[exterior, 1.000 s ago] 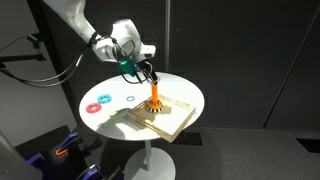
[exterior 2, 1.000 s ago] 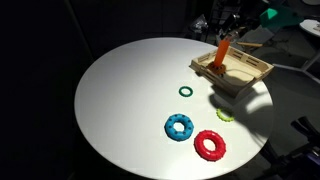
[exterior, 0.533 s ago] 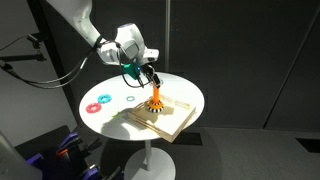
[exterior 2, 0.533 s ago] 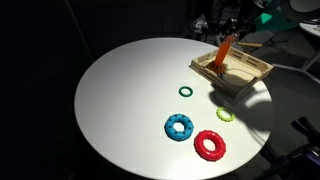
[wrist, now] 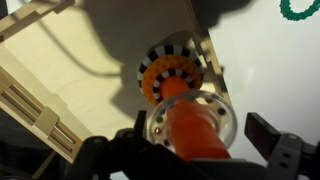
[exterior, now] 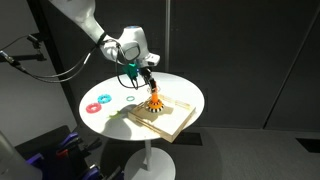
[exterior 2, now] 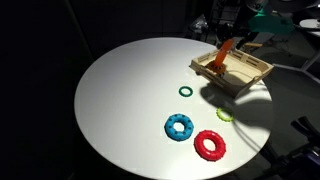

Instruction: Put the transparent ring on the stake

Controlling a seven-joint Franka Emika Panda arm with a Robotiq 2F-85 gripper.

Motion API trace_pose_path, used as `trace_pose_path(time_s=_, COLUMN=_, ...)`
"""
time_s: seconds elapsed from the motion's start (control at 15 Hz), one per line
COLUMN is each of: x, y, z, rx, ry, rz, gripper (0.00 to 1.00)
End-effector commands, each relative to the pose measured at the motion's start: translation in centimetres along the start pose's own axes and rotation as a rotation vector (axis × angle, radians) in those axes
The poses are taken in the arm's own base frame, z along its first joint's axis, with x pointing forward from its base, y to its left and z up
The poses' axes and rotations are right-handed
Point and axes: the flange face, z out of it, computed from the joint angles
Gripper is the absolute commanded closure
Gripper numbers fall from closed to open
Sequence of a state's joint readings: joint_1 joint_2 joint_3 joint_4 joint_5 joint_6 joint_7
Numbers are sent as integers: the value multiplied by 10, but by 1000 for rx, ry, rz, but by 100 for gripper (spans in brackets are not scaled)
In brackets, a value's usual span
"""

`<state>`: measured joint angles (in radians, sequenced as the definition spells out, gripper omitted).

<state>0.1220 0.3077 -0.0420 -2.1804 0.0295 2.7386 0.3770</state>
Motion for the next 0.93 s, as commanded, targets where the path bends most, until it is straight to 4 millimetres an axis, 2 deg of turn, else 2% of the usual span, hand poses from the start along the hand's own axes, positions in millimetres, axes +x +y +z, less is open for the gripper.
trace_pose_path(time_s=0.0, x=9, y=0, z=-5, rx=-4, ry=-19, rz=-5, gripper=0)
trace_pose_path(time_s=0.73, x=-7, y=-9, z=-24, rx=44, ry=-181, rz=-105, gripper=0)
trace_pose_path(time_s=0.8, x=-10, y=-11, z=-11, rx=32, ry=-163, rz=-84, gripper=0)
trace_pose_path(time_s=0.87, x=-10, y=-11, z=-14, rx=32, ry=-168, rz=-89, gripper=0)
